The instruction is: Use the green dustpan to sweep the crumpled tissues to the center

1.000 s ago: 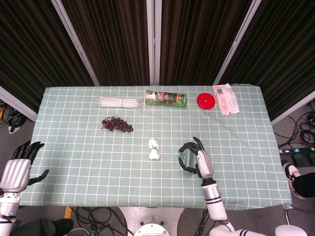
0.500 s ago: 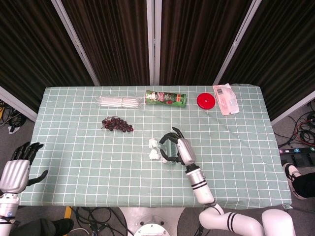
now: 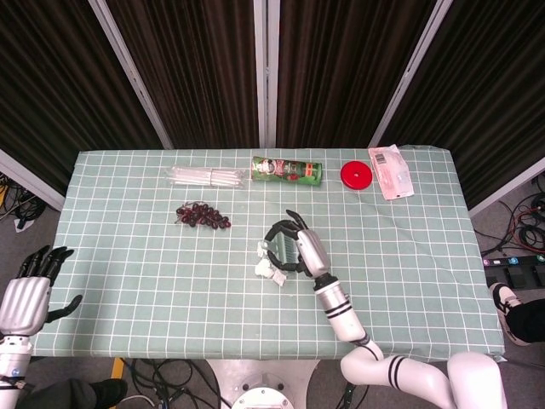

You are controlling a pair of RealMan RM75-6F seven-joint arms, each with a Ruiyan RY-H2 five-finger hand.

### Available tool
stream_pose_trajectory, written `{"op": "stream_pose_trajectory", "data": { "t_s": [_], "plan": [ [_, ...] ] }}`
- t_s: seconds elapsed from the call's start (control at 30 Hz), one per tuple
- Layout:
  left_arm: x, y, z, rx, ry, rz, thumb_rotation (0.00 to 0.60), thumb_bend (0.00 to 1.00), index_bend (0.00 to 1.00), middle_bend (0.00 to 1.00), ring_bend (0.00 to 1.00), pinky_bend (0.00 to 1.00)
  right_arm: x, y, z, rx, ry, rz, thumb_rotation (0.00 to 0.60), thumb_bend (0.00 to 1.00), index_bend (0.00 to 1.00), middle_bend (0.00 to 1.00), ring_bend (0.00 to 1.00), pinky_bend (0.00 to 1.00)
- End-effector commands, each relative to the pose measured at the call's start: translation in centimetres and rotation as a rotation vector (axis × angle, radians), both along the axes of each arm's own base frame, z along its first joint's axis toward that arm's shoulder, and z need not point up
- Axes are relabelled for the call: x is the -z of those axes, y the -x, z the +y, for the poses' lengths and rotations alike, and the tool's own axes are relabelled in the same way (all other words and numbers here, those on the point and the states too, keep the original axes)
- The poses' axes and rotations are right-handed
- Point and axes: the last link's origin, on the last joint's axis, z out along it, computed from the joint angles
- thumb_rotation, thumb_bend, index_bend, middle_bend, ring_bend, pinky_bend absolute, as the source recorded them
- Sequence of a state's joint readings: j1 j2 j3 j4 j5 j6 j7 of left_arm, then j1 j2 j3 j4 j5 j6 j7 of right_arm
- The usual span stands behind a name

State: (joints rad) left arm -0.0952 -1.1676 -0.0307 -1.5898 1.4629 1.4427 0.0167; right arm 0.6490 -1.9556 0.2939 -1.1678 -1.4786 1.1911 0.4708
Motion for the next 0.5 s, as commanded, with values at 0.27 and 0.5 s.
{"op": "stream_pose_trajectory", "data": {
  "t_s": [0.27, 0.5],
  "plan": [
    [-0.1, -0.7, 0.3, 0.035, -0.007, 0.005, 0.6, 0.22, 0.15, 0.12, 0.06, 0.12, -8.3, 6.4, -1.5, -0.044, 0.071, 0.316, 0.6, 0.41, 0.74, 0.61, 0.27, 0.06],
    [-0.3, -0.8, 0.0, 0.023, -0.012, 0.009, 0.6, 0.22, 0.15, 0.12, 0.06, 0.12, -10.5, 10.6, -3.1, -0.091, -0.016, 0.698, 0.6, 0.42, 0.74, 0.6, 0.27, 0.06]
  ]
}}
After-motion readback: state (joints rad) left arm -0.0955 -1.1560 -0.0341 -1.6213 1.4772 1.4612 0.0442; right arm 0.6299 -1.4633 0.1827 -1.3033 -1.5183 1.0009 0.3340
